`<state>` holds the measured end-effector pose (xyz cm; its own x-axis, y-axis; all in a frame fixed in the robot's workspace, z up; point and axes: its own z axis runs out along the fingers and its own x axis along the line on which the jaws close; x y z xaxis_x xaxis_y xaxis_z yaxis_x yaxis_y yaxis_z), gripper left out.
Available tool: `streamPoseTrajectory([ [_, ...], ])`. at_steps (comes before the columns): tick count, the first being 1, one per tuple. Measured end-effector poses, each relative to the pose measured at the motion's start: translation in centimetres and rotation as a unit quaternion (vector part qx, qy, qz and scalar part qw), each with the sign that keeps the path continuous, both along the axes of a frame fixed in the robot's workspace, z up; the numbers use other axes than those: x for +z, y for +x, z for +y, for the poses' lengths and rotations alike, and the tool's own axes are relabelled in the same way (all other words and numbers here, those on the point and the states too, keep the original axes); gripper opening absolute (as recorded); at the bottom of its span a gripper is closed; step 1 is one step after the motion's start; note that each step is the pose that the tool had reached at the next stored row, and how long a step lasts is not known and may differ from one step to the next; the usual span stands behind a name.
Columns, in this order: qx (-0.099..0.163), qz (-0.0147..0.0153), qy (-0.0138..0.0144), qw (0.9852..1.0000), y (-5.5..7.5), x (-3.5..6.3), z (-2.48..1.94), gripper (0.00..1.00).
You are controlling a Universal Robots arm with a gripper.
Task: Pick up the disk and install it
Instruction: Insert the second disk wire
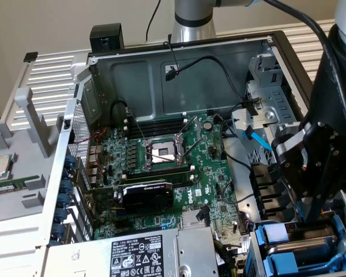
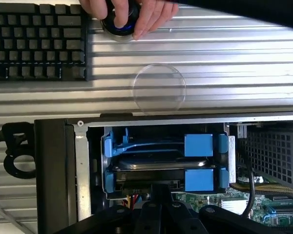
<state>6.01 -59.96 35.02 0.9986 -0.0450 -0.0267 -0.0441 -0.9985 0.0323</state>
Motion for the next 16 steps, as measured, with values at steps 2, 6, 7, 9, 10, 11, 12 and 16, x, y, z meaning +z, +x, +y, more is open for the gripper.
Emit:
streamPoseTrajectory([
  [2,0.0,0.0,0.0,1.0,0.0,-0.08,-0.01,0.11],
  [6,0.0,-0.0001,0.0009,1.0,0.01,-0.31,-0.02,0.11],
  [7,0.0,-0.0002,0.0019,1.0,0.01,-0.36,-0.02,0.11],
  [9,0.0,-0.0002,0.0031,1.0,0.0,-0.44,-0.02,0.11],
  [10,0.0,-0.0002,0.0035,1.0,0.0,-0.51,-0.02,0.11],
  [11,0.0,-0.0002,0.0037,1.0,0.0,-0.56,-0.02,0.11],
  [12,0.0,-0.0002,0.0038,1.0,0.01,-0.6,-0.02,0.11],
  [16,0.0,-0.0002,0.004,1.0,0.01,-0.76,-0.02,0.11],
])
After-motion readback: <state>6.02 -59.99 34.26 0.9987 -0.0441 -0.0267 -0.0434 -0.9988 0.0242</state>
